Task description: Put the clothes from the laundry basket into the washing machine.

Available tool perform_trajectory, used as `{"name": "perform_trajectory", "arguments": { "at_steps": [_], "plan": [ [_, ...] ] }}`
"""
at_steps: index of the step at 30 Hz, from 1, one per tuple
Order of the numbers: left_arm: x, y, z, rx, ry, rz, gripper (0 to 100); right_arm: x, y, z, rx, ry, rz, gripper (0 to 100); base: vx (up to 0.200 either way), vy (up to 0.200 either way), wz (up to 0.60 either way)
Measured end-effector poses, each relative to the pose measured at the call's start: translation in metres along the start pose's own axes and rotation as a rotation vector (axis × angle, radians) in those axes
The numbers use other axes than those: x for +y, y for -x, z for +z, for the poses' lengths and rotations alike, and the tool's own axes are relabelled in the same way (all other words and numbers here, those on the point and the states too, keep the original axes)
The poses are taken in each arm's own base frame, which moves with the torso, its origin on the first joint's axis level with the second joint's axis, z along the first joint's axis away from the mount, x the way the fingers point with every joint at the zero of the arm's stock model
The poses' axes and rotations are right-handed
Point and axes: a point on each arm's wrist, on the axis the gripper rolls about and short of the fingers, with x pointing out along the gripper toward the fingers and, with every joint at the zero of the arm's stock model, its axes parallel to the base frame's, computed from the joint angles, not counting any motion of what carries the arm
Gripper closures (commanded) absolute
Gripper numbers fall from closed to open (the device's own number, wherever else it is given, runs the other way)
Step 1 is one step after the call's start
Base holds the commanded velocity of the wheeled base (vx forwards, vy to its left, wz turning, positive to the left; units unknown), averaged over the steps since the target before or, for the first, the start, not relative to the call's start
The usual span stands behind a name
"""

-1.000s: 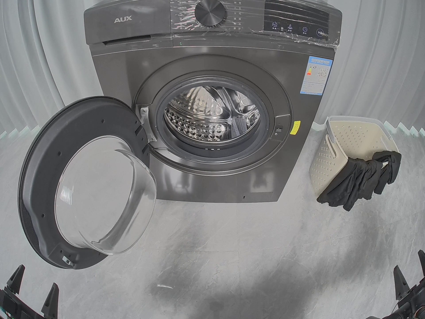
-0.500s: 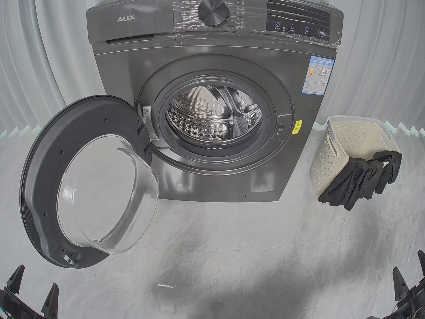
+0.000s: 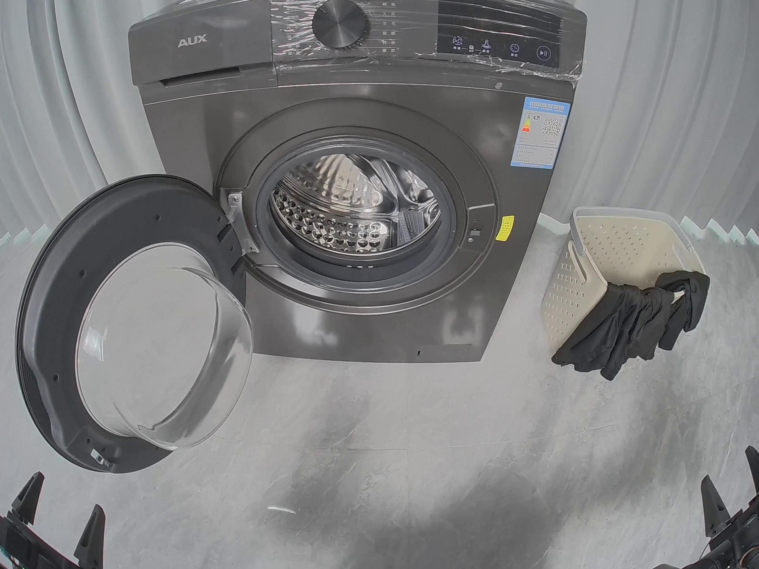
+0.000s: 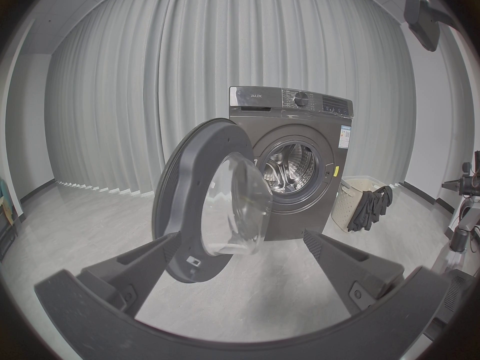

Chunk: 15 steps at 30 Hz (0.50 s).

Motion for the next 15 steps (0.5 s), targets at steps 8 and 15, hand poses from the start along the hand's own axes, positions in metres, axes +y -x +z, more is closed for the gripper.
{"name": "perform_trajectory", "arguments": {
  "at_steps": [8, 15],
  "plan": [
    [0.0, 0.0, 0.0, 0.0, 0.013, 0.002, 0, 0.0, 0.0, 0.0, 0.001, 0.0, 0.0, 0, 0.175, 0.0, 0.0],
    [0.0, 0.0, 0.0001, -0.001, 0.02, 0.001, 0, 0.0, -0.0001, 0.0, 0.002, 0.0, 0.0, 0, 0.057, 0.0, 0.0]
  ]
}}
